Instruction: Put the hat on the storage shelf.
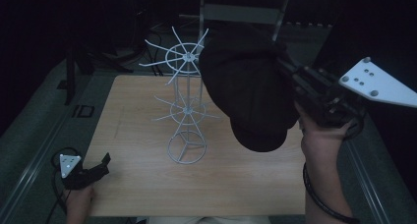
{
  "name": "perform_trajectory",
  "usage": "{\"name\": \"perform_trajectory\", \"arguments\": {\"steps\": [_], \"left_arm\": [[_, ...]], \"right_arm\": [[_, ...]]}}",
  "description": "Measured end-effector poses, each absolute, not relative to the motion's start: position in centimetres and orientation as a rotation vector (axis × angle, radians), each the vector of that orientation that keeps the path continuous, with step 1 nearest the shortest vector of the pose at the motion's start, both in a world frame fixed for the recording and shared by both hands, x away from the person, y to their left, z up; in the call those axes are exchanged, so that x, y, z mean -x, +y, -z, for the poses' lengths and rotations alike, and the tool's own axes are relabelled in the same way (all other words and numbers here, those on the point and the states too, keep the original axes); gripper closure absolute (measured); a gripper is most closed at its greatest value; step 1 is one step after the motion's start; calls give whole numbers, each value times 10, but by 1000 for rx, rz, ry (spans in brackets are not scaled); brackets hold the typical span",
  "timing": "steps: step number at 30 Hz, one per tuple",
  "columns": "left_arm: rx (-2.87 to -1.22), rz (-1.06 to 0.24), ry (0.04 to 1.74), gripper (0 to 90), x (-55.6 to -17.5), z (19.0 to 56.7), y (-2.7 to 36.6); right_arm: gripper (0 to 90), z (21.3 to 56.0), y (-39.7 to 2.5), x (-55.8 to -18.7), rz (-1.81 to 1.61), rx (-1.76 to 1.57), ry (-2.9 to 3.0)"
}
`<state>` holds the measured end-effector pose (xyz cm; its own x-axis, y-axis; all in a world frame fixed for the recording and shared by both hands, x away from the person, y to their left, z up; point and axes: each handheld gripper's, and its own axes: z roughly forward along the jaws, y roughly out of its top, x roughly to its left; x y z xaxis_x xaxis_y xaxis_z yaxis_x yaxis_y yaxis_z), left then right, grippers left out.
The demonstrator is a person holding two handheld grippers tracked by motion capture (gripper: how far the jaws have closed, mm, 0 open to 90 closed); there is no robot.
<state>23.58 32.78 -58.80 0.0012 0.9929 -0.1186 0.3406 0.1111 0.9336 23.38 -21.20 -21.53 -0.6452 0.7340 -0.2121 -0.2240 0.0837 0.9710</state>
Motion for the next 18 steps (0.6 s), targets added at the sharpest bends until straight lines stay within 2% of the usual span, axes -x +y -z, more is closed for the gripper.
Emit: {"name": "perform_trajectory", "arguments": {"steps": [4,18], "left_arm": [[-1376,-921,1494,14,-236,588,328],[-1374,-922,1493,14,-236,588,328]], "right_arm": [[843,221,-205,-232,-1671,-493,1669],[840,273,-186,-244,-1688,-476,1851]]}}
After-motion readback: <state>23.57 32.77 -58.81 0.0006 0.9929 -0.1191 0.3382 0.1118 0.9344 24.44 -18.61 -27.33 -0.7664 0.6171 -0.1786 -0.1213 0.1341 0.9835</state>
